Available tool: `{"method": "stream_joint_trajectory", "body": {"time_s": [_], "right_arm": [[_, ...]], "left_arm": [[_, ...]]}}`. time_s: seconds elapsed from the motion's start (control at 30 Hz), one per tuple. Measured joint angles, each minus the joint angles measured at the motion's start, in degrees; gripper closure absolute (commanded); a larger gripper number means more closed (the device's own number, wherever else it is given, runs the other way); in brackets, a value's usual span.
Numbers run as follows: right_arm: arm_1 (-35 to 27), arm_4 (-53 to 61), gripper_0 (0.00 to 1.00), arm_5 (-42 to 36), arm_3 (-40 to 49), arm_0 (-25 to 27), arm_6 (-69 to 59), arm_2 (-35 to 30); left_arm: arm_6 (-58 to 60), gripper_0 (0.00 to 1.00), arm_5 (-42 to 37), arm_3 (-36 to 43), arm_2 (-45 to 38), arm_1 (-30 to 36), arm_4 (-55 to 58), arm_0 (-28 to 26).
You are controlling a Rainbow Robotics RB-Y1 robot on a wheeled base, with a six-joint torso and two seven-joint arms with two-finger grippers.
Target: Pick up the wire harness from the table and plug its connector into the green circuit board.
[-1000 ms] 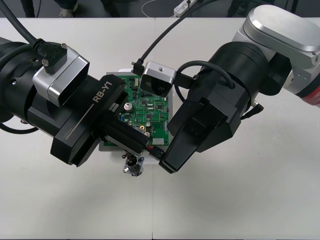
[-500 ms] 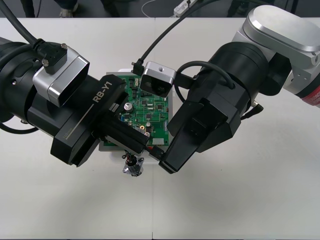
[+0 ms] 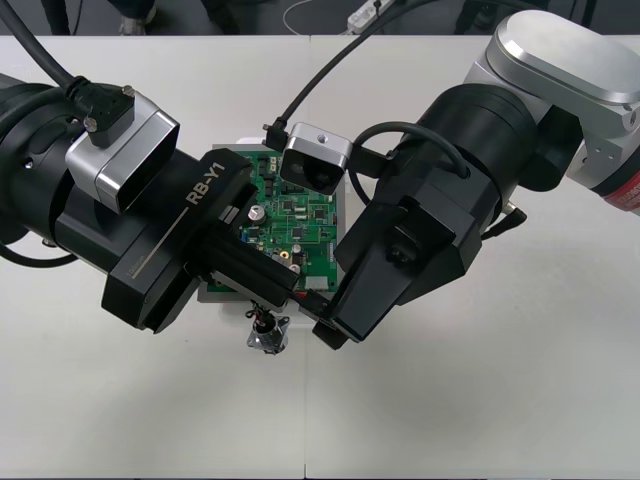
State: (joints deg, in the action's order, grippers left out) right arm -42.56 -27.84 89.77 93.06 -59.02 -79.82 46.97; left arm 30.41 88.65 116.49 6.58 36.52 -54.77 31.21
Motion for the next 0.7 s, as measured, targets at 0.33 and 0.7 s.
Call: {"method": "stream_joint_trajectory", "body": {"time_s": [0.33, 0.7], "right_arm": [[0.0, 0.0, 0.00, 0.0, 0.0, 0.0, 0.0, 0.0], [0.0, 0.0, 0.00, 0.0, 0.1, 0.0, 0.0, 0.0]], "left_arm": [[0.0, 1.00, 0.0, 0.0, 0.0, -0.1, 0.0, 0.2], [0.0, 1.00, 0.0, -0.1, 0.0, -0.1, 0.5, 0.2]]}}
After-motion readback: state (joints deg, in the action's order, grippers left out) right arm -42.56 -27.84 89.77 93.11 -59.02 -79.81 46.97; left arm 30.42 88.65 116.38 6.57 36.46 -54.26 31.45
